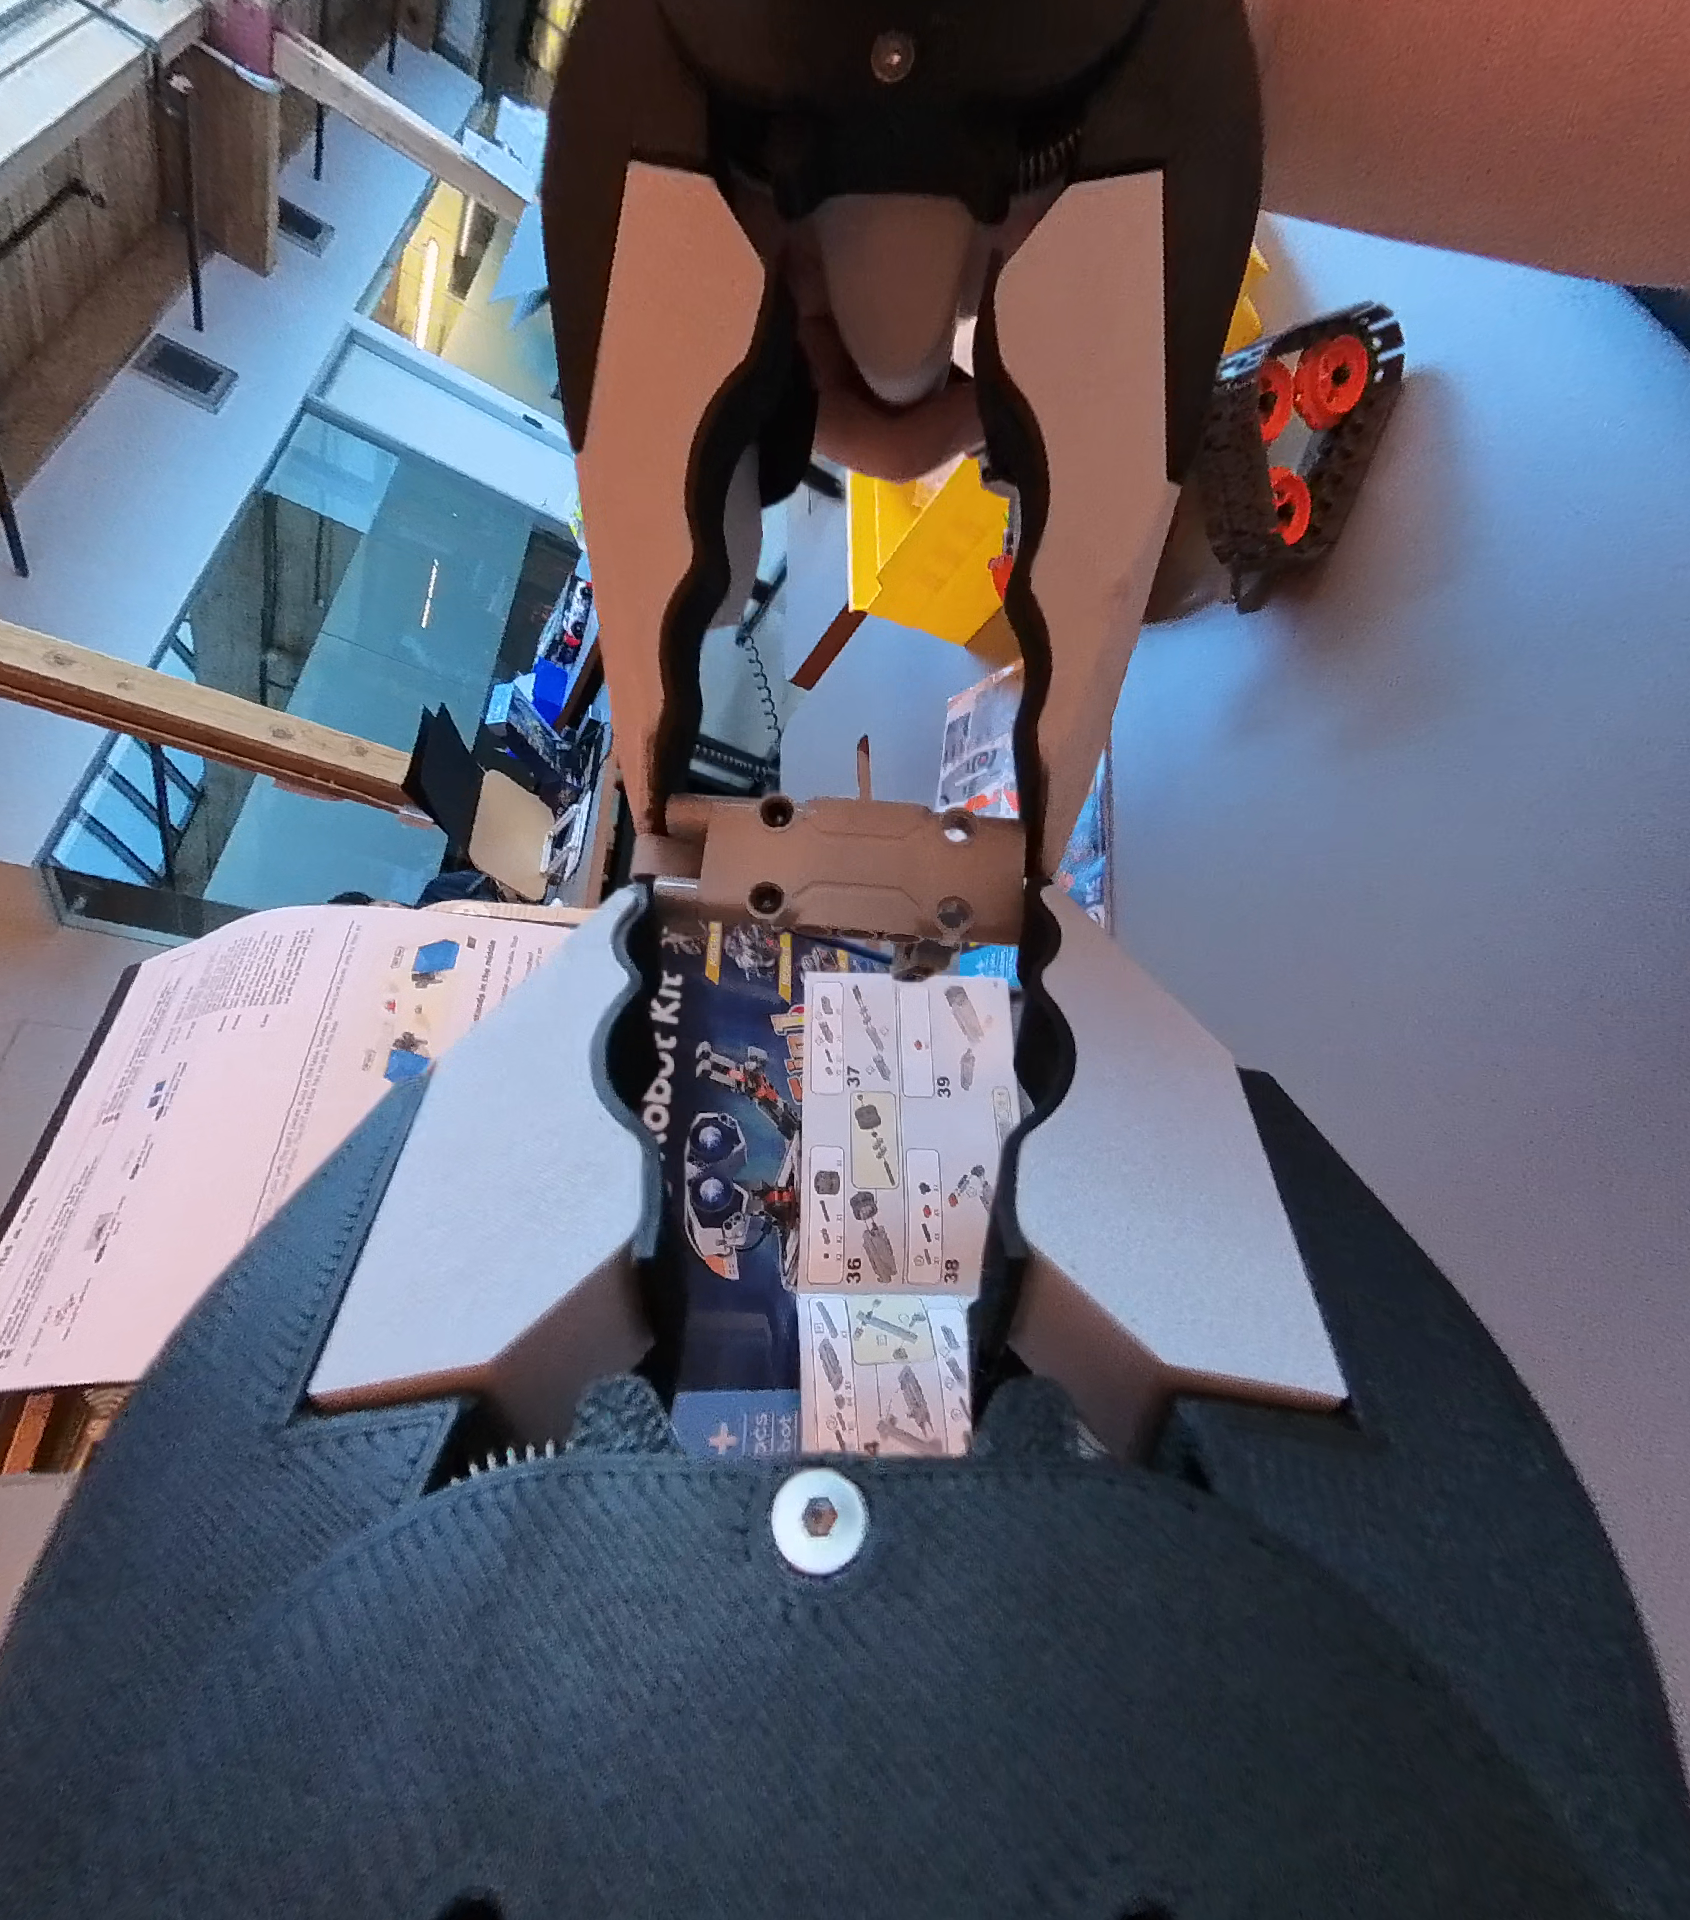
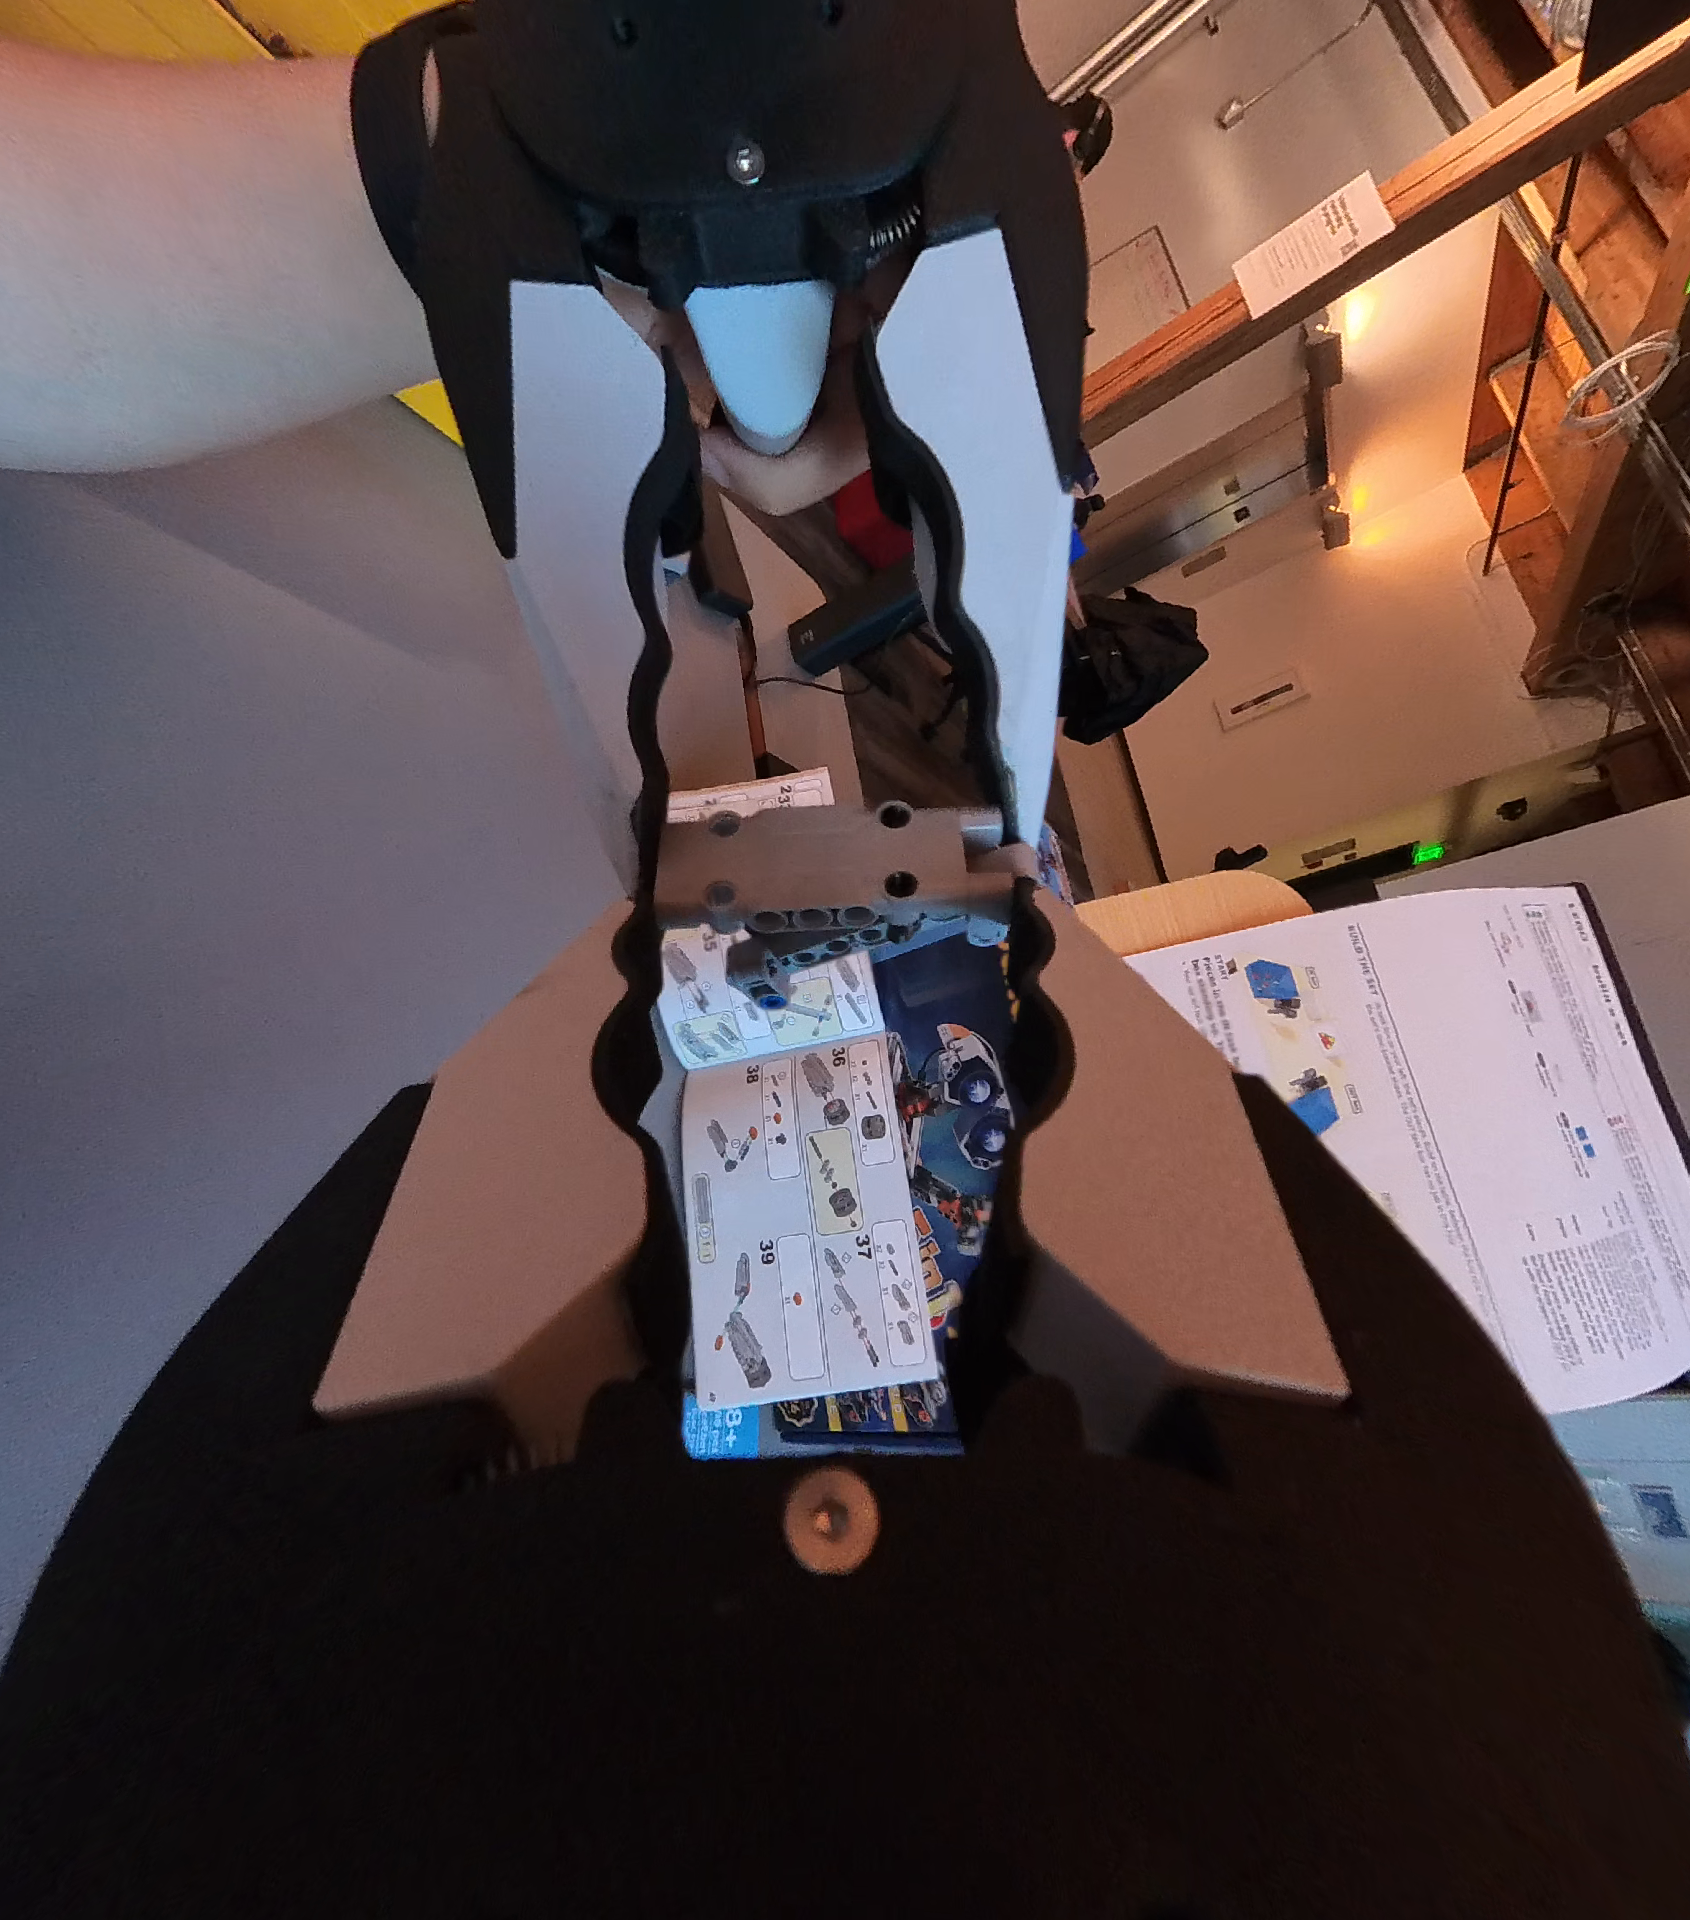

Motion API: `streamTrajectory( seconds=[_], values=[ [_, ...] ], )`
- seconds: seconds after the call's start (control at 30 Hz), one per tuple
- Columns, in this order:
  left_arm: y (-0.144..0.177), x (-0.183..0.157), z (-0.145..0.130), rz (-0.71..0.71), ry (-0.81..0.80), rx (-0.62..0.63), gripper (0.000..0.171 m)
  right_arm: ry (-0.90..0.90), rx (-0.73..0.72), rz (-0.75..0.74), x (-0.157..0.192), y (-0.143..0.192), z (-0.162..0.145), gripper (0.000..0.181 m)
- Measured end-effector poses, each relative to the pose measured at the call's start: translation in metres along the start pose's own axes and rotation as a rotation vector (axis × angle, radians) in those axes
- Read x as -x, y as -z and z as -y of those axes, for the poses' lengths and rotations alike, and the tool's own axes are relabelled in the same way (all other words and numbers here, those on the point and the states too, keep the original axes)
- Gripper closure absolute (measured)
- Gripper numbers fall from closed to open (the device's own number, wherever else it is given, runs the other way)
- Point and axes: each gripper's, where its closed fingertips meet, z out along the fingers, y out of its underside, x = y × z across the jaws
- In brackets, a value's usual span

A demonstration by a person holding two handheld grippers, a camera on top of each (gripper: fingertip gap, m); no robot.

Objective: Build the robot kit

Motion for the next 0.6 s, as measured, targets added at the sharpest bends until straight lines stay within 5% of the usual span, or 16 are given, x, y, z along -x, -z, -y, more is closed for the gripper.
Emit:
streamTrajectory(
  seconds=[0.6],
  values=[
    [0.018,0.009,0.022,0.108,-0.138,-0.111,0.104,0.143,-0.063,-0.11,-0.007,0.014,0.027,0.111]
  ],
)
